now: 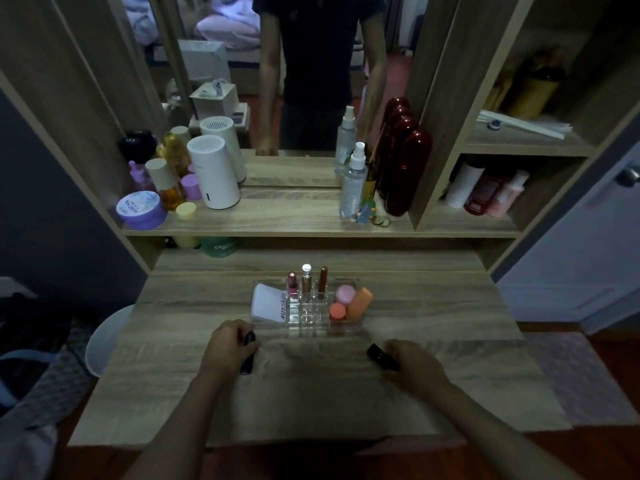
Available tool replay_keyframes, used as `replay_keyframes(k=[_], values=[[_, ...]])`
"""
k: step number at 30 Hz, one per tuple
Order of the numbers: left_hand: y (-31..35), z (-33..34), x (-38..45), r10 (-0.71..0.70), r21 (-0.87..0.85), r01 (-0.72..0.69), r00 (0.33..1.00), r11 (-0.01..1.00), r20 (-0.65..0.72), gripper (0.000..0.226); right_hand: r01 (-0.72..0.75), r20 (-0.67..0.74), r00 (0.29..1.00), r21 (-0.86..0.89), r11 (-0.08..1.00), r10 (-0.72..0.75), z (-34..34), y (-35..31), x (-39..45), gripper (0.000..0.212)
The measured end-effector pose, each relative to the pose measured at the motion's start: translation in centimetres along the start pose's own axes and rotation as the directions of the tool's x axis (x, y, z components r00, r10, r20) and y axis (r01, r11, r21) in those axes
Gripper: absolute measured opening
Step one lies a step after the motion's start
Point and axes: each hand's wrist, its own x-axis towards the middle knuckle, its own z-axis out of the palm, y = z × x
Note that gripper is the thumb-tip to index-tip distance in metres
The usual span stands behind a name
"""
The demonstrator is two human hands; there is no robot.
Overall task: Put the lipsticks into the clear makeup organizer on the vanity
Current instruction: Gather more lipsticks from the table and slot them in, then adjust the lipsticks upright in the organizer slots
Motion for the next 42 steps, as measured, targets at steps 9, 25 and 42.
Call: replay_keyframes(k=[9, 25, 42], values=[[0.8, -0.4, -0.7, -0.023, -0.071, 0.021, 0.999, 0.997, -0.025, 0.022, 0.055, -0.074, 0.996, 0.02, 0.998, -0.054, 0.1, -1.1, 0.0, 0.021], [6.1, -3.3, -0.1, -0.03, -0.454, -0.073, 0.976, 0.888, -0.216, 0.026, 0.319, -0.324, 0.913, 0.189, 0.929, -0.248, -6.6, -10.2, 3.6, 0.017], [9.6, -0.6, 2.9, 0.12, -0.303, -0.178, 0.973, 0.936, -0.199, 0.023, 0.343, -0.335, 0.896, 0.108, 0.933, -0.291, -6.2, -12.8, 6.5, 0.022]])
